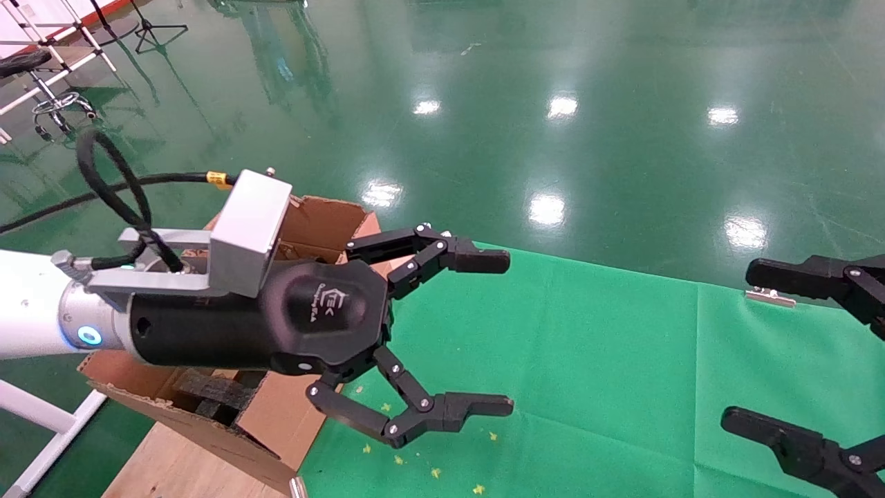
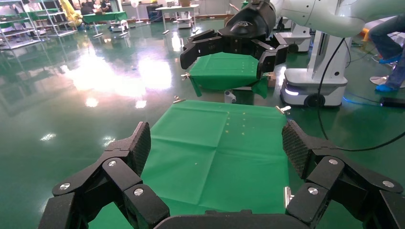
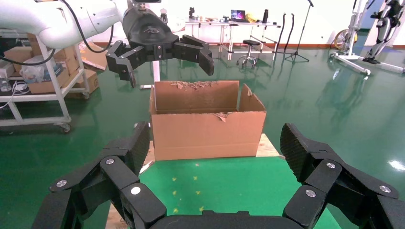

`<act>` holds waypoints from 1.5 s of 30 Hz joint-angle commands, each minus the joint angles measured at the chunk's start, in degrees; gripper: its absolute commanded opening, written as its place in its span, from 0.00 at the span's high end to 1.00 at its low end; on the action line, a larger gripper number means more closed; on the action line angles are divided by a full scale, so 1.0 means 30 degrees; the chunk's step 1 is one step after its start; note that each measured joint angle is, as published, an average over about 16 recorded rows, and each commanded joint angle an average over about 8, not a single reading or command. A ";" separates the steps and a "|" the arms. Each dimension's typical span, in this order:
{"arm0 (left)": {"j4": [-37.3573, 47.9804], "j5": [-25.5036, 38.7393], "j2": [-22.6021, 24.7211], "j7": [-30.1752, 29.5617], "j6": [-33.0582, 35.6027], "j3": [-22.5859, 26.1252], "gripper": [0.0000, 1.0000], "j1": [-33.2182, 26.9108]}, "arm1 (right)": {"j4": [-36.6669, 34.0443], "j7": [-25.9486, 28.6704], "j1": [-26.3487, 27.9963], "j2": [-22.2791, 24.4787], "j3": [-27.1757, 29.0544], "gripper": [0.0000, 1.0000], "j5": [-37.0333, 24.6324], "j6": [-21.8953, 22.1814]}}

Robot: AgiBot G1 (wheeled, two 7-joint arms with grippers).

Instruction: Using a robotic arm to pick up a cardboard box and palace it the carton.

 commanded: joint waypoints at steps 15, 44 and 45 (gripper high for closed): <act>0.0009 0.0013 0.0000 0.0000 0.0000 0.0012 0.00 -0.0014 | 0.0000 0.0000 0.0000 0.0000 0.0000 0.00 0.0000 0.0000; 0.0009 0.0013 0.0000 0.0001 0.0001 0.0012 0.00 -0.0015 | 0.0000 0.0000 0.0000 0.0000 0.0000 0.00 0.0000 0.0000; 0.0009 0.0013 0.0000 0.0001 0.0001 0.0012 0.00 -0.0015 | 0.0000 0.0000 0.0000 0.0000 0.0000 0.00 0.0000 0.0000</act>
